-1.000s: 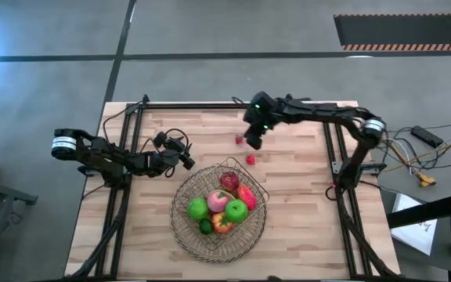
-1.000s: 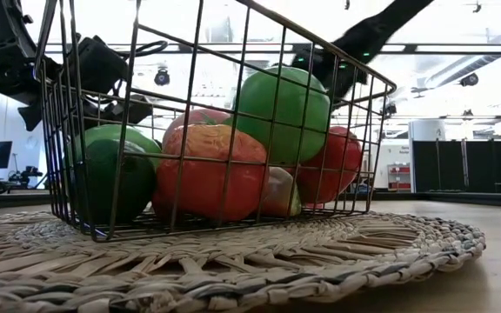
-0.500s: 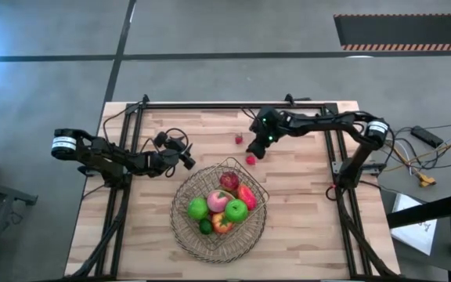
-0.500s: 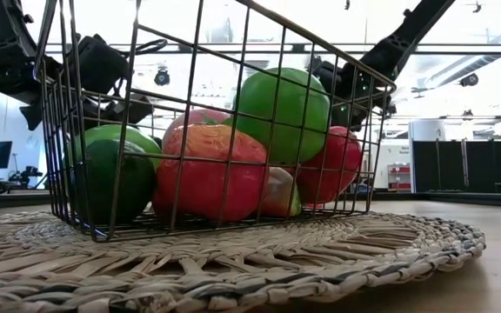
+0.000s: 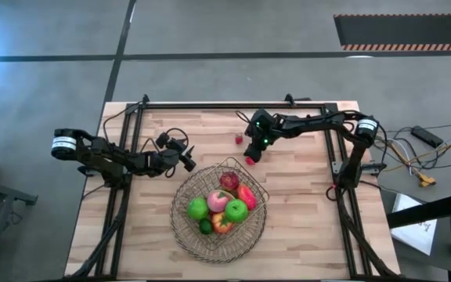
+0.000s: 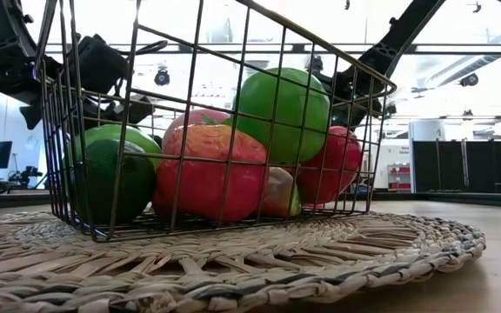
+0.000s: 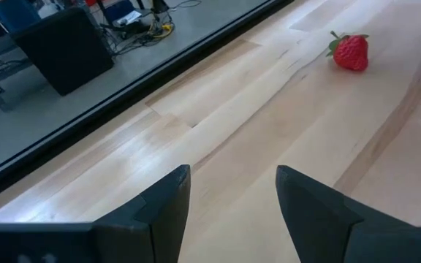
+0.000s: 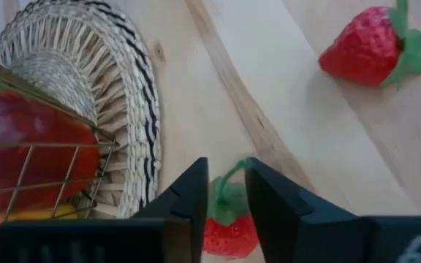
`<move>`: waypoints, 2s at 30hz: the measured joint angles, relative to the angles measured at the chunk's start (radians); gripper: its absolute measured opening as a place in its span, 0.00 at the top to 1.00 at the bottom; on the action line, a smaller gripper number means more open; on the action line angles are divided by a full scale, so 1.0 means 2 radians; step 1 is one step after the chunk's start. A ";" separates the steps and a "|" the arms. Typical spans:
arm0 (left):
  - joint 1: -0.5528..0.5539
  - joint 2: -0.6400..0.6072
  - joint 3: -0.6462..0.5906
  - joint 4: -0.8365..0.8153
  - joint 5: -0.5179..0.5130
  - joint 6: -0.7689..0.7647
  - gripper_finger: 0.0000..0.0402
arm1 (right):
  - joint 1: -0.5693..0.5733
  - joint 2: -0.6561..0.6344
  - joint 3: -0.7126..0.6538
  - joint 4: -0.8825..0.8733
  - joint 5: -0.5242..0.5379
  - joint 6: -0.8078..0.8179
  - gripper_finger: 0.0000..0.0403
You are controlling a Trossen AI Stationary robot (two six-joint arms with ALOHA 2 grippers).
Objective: Build produce basket
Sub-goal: Put the bottom strawberry into the gold wire basket
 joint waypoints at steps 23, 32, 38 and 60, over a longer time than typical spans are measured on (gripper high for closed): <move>-0.001 0.000 -0.001 0.000 0.067 -0.033 0.53 | 0.102 -0.124 0.003 0.000 0.181 -0.074 0.98; -0.004 0.000 -0.001 0.000 0.071 -0.041 0.53 | 0.213 -0.194 0.004 0.079 0.251 -0.088 0.98; -0.004 0.000 -0.001 0.001 0.071 -0.040 0.53 | 0.291 -0.174 0.004 0.173 0.245 -0.088 0.98; -0.007 0.000 -0.001 0.000 0.102 -0.093 0.53 | 0.380 0.120 0.102 0.392 0.167 -0.075 0.98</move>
